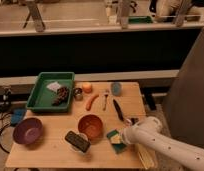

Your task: Wipe table surface with sponge

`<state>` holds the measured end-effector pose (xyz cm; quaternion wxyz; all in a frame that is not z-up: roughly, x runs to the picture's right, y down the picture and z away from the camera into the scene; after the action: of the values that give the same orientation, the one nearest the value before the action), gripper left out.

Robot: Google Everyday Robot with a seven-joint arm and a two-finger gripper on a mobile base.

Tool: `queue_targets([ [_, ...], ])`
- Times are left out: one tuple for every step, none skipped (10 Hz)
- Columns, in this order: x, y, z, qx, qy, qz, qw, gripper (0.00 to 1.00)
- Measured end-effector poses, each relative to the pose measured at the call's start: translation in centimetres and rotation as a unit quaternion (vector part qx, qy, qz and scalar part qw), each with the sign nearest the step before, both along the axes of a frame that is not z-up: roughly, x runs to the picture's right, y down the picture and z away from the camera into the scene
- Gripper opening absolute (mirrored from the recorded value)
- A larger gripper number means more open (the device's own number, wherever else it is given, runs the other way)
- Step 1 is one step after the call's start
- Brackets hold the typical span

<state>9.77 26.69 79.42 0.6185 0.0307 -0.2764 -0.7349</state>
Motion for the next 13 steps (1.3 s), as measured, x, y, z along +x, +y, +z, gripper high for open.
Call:
queue_targets([
  [-0.8,-0.8,0.3,0.006,-0.006,-0.001,1.0,0.0],
  [-1.4,-1.2,0.5,0.009,-0.011,-0.003,0.9999,0.0],
  [-2.6,-1.6,0.6,0.011,-0.021,-0.006,0.9997,0.0],
  [-3.5,-1.7,0.7,0.01,-0.028,-0.01,0.9995,0.0],
  [-4.5,-1.6,0.7,0.006,-0.034,-0.015,0.9993,0.0],
  [-5.5,-1.3,0.5,-0.001,-0.043,-0.022,0.9988,0.0],
  [-5.8,-0.9,0.2,-0.006,-0.046,-0.025,0.9986,0.0],
  [-6.0,-0.4,-0.3,-0.011,-0.049,-0.026,0.9984,0.0],
  [-6.2,0.2,-1.1,-0.015,-0.052,-0.028,0.9982,0.0],
  [-6.2,0.6,-1.9,-0.018,-0.052,-0.029,0.9981,0.0],
  [-6.1,1.2,-2.8,-0.021,-0.052,-0.028,0.998,0.0],
  [-5.8,1.9,-3.5,-0.026,-0.05,-0.025,0.9981,0.0],
  [-5.5,2.6,-4.2,-0.032,-0.049,-0.021,0.9981,0.0],
])
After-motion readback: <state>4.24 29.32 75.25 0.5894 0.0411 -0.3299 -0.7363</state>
